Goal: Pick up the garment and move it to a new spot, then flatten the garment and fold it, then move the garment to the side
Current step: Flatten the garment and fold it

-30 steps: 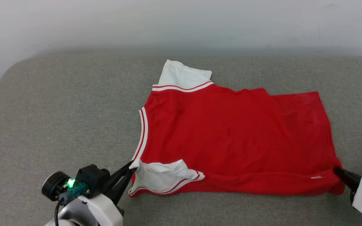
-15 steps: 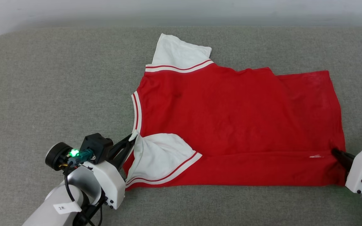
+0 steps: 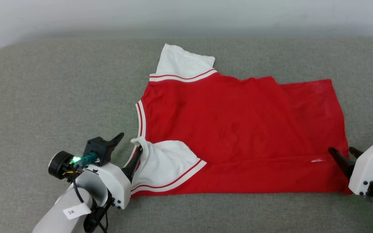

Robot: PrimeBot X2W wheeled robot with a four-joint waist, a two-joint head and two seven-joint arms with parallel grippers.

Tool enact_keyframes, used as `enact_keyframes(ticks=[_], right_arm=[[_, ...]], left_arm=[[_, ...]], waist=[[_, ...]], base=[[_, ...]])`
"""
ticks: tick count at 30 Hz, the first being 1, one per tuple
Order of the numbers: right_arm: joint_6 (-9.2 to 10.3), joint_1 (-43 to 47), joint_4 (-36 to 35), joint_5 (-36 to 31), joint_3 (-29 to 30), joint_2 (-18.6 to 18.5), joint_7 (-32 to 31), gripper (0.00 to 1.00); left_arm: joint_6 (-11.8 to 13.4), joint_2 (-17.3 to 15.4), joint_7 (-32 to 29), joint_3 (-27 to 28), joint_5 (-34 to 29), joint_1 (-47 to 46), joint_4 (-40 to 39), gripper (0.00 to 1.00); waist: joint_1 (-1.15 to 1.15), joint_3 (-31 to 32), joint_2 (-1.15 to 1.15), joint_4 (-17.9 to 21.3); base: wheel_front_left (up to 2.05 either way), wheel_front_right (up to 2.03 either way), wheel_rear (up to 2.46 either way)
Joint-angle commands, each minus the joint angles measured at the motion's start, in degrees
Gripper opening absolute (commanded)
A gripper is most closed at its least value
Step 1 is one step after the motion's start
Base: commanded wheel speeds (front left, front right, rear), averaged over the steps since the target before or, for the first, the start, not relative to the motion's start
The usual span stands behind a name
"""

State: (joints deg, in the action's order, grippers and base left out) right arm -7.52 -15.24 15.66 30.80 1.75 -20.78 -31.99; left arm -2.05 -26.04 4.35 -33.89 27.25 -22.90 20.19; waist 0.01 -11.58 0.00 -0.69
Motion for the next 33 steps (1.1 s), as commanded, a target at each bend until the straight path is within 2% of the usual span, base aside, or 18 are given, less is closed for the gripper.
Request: enact_keyframes(ticks=[1,6,12,13,14,19,26,33], right_arm=[[0.06,-0.02,-0.34,0.09,-0.41,-0.47,0.78,1.00],[0.06,2.44,-2.36,-1.02,-3.04,-1.83,3.91,1.00],[0.07,6.26,-5.42,-4.45,-2.93,-2.19,6.37,1.00],[0.07,8.72,-7.03,-6.39,-2.10,-0.73,6.33,1.00],[0.06,9.44,-7.64,-6.80,-1.71,-0.26,6.22,1.00],[0.07,13.01,-10.84,-10.79,0.26,1.25,4.70,1.00],[0.06,15.29,-15.54,-13.49,2.18,3.66,2.34,1.00],[0.07,14.33,-18.53,-13.93,3.01,4.63,1.52,1.00]], left_arm=[[0.60,0.49,0.94,0.77,0.73,0.21,0.19,1.00],[2.76,1.68,3.18,2.45,2.75,3.40,0.35,1.00],[6.75,2.55,5.97,5.77,5.76,8.47,-3.11,1.00],[8.48,3.18,7.18,7.88,8.21,11.80,-6.59,1.00],[9.11,3.39,7.18,8.16,8.79,13.10,-7.67,1.00],[12.17,2.48,3.40,6.31,8.25,18.38,-12.78,1.00],[13.53,0.20,-5.02,3.33,8.38,21.21,-16.02,1.00],[13.90,-0.46,-9.14,2.77,8.91,19.07,-15.30,1.00]], waist=[[-0.01,1.38,0.00,-0.03],[-0.01,4.87,0.00,-0.05],[-0.01,8.35,0.00,0.22],[-0.01,9.39,0.00,0.48],[-0.01,9.58,0.00,0.54],[-0.01,9.50,0.00,0.92],[-0.01,7.27,0.00,1.35],[-0.01,4.05,0.00,2.14]], base=[[0.00,0.00,0.00],[0.00,0.00,0.00],[0.00,0.00,0.00],[0.00,0.00,0.00],[0.00,0.00,0.00],[0.00,0.00,0.00],[0.00,0.00,0.00],[0.00,0.00,0.00]])
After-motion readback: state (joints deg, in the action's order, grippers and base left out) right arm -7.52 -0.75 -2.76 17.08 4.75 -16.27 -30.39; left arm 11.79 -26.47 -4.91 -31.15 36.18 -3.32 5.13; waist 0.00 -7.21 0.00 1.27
